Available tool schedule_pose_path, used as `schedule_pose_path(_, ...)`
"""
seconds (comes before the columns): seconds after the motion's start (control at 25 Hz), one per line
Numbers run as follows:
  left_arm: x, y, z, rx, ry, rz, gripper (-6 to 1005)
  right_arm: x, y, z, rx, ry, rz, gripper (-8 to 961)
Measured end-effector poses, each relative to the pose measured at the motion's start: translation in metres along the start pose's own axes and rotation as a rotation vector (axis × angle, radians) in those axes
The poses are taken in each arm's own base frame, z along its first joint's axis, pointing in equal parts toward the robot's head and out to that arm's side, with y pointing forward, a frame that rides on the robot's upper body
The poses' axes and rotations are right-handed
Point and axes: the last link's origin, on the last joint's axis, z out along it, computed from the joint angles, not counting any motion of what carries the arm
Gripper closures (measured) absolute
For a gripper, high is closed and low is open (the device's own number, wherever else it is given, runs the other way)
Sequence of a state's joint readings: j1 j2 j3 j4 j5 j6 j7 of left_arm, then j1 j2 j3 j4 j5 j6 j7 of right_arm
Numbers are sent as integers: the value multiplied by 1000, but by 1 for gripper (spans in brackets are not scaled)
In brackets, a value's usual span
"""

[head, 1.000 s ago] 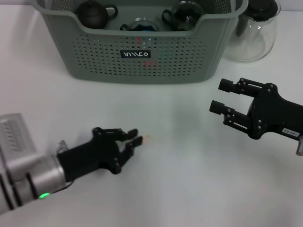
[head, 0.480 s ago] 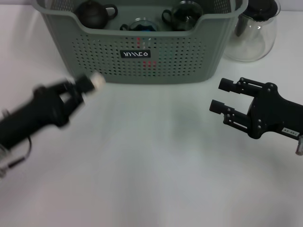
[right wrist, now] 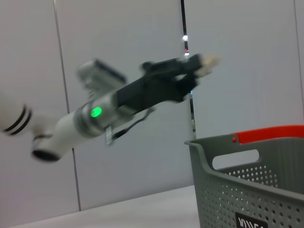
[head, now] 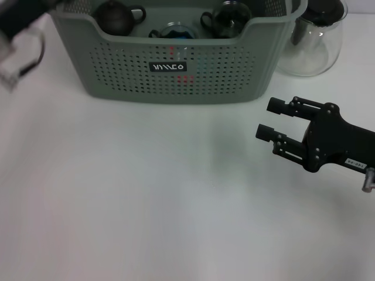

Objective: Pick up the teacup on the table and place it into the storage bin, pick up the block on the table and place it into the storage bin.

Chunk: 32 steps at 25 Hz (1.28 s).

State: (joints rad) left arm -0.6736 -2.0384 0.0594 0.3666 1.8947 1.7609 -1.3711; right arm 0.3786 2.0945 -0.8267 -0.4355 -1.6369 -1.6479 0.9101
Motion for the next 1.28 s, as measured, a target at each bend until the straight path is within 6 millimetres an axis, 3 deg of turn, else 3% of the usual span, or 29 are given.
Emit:
schedule_pose_path(0.12,15,-15,39,24,-115,20,843,0,0,0,0,0,0,384)
schedule_pose_path(0.32,18,-38,93,185,-449,87,841,0,0,1,0,-3,-1,385)
schedule_pose_path(0.52,2,-40,119,348,-696,202,840,-1,-1,1,-1,-3,1,383)
schedule_pose_path(0.68,-6,-32,131,385,-741,230,839,-1,-1,1,-1,-3,2,382)
schedule_pose_path(0.92,-5,-29,136,401,-729,172,837,0,0,1,2,-4,10,379)
schedule_pose_path(1.04,0,-28,132,401,-688,141,723,0,0,1,4,-4,10,378)
schedule_pose_path(1.16,17,-22,115,334,-536,61,609,0,0,1,5,-5,13,376)
schedule_pose_path(1.28,32,-4,77,155,-292,2,464,-1,-2,1,15,-13,14,375)
